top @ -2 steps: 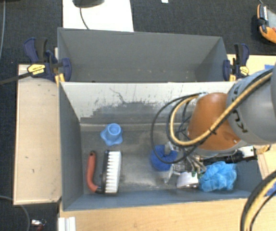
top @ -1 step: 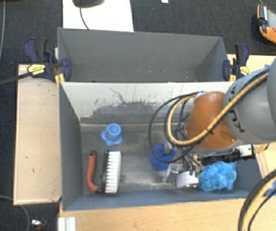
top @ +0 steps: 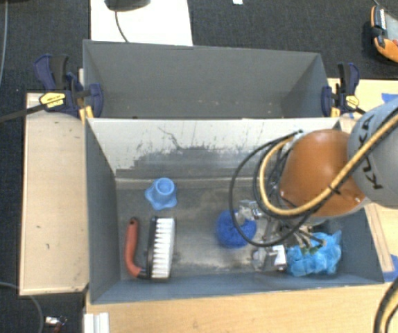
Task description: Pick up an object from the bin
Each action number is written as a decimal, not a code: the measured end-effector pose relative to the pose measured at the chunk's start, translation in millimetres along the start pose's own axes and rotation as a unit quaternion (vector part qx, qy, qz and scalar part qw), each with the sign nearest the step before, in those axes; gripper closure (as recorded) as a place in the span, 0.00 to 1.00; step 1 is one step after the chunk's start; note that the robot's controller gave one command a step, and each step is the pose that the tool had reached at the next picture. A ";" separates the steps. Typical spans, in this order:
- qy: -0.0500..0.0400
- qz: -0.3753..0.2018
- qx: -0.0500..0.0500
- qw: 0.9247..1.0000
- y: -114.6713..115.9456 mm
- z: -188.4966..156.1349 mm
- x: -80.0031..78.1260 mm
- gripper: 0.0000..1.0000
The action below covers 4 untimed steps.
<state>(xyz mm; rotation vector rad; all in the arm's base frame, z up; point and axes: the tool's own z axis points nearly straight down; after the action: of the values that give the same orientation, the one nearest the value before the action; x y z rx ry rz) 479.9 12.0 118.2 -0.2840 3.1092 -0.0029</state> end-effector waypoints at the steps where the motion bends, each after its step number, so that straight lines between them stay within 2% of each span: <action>1: 0.001 0.177 0.000 0.984 -0.4 35.8 -16.2 1.00; 2: 0.001 0.177 0.000 0.984 -0.4 35.8 -16.3 1.00; 3: -0.001 0.163 0.000 0.987 -2.8 38.6 -25.7 1.00; 4: -0.001 0.171 0.000 0.985 -3.1 24.6 -19.5 1.00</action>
Offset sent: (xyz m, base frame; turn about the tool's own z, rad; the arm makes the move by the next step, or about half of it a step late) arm 0.0000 0.0000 0.0000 0.0000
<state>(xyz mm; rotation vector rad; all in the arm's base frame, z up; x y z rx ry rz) 500.1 12.4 94.0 0.2516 3.1092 0.0037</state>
